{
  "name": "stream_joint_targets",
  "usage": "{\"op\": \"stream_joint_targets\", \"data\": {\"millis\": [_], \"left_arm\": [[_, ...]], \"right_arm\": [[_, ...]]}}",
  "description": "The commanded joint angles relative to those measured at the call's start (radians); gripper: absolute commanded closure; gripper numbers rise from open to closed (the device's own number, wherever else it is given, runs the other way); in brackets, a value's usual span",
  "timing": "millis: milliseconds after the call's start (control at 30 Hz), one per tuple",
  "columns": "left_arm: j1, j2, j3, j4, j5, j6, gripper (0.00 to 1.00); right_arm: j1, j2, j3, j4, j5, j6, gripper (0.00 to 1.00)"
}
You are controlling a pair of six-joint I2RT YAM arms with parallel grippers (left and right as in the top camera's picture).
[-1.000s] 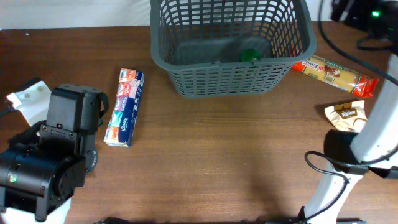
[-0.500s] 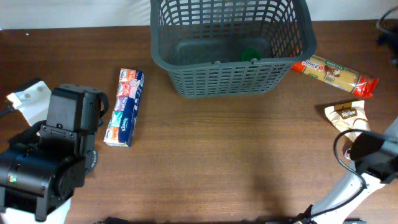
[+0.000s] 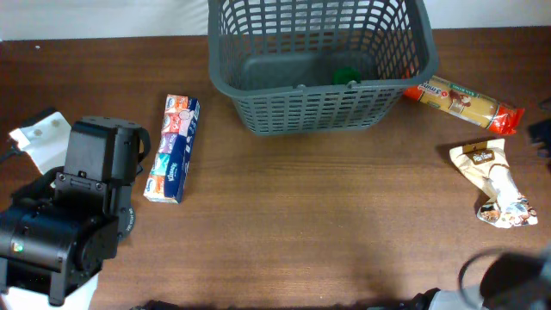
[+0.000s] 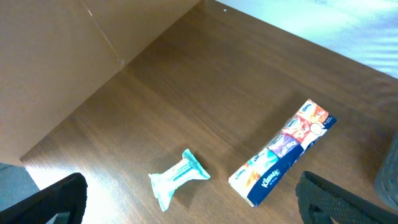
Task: Pack container
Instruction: 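Lift the right gripper out of the basket and withdraw right, then reach the right gripper toward the brown PaniRee pouch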
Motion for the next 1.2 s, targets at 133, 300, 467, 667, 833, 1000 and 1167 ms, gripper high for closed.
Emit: {"op": "stream_joint_targets", "data": {"millis": [133, 300, 467, 667, 833, 1000, 1167], "left_arm": [[0.005, 0.000, 0.008, -0.001, -0.003, -0.013, 0.01], [0.005, 0.000, 0.008, -0.001, -0.003, -0.013, 0.00], [0.005, 0.000, 0.008, -0.002, -0.003, -0.013, 0.01], [0.005, 0.000, 0.008, -0.002, -0.003, -0.013, 0.01], [0.005, 0.000, 0.008, -0.001, -0.003, -0.013, 0.01], [0.005, 0.000, 0.008, -0.001, -0.003, -0.013, 0.01], [0.005, 0.000, 0.008, -0.001, -0.003, -0.013, 0.01]], "right_arm": [[-0.002, -0.011, -0.136, 0.298, 0.090, -0.394, 0.01], [-0.005, 0.027, -0.169, 0.303, 0.092, -0.444, 0.01], [-0.005, 0.032, -0.169, 0.253, 0.231, -0.459, 0.01], [0.000, 0.031, -0.180, 0.291, -0.024, -0.818, 0.01], [0.000, 0.045, -0.215, 0.332, -0.550, -1.450, 0.01], [0.000, 0.108, -0.230, 0.389, -0.284, -1.462, 0.01], [-0.042, 0.223, -0.230, 0.427, -0.256, -1.450, 0.01]]}}
